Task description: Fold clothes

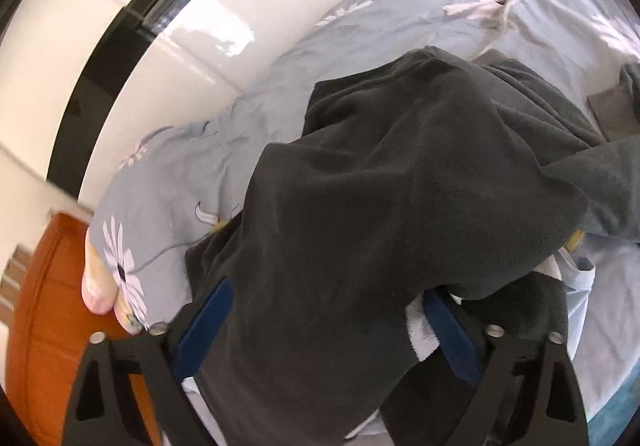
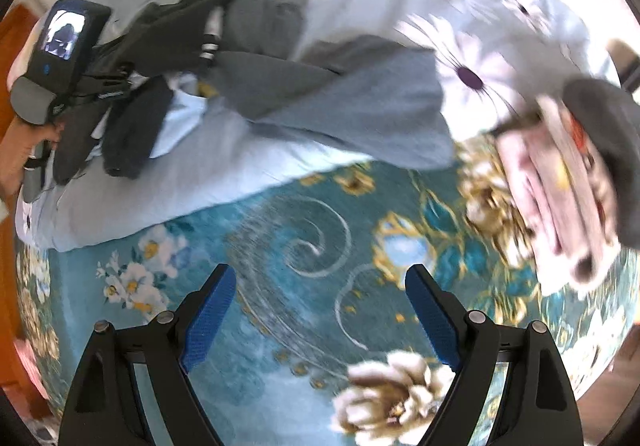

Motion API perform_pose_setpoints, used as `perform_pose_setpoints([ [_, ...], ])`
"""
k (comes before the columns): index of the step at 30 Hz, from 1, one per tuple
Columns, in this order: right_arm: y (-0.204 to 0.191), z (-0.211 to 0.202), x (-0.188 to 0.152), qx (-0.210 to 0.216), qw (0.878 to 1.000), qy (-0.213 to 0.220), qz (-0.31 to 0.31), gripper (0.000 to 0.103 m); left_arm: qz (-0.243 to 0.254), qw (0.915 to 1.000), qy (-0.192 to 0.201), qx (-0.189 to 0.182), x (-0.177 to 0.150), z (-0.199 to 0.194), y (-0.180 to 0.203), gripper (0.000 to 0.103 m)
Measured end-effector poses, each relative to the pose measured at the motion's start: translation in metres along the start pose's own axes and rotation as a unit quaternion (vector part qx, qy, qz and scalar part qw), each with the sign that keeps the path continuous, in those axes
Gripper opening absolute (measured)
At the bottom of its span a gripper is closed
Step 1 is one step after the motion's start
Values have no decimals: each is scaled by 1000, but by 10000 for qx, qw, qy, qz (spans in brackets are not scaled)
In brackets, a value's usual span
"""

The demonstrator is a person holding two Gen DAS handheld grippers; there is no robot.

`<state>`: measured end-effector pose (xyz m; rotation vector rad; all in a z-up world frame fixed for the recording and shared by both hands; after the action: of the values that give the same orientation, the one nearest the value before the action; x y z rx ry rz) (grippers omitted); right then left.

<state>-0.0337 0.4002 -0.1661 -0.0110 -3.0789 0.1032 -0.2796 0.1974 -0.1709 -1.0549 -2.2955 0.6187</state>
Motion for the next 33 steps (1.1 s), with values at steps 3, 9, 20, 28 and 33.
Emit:
perform_pose_setpoints([
  [3, 2, -6, -4, 71, 9999, 47, 54, 87, -98, 9980, -221, -584, 7, 2, -6, 45],
  [9, -2, -25, -8, 241, 9994, 239, 70, 87, -725, 9938, 60, -840, 33, -38, -47, 13],
  [20, 18, -85, -25, 480, 9953, 790, 299, 87, -1203, 9681, 1898, -1108, 60, -238, -174, 11],
  [28, 94, -135, -78, 530, 9868, 1333, 748, 87, -882, 9193, 3217, -2088, 54, -446, -177, 11],
  [33, 174, -158, -116, 278, 9793, 1573, 1243, 87, -1220, 8492, 4070, -3136, 21, -576, -167, 0],
])
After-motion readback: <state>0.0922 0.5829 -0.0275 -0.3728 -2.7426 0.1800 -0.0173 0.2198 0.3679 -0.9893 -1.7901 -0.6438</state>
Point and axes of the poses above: each gripper's, at about its wrist camera, not at the fingertips, and z roughly the way its jaws point, y to its right, x to its top, the point moved 9 cm from there along z, roughly the way its jaws point, and after that the axes turned 10 degrees about -y, right-handed, at the moved point
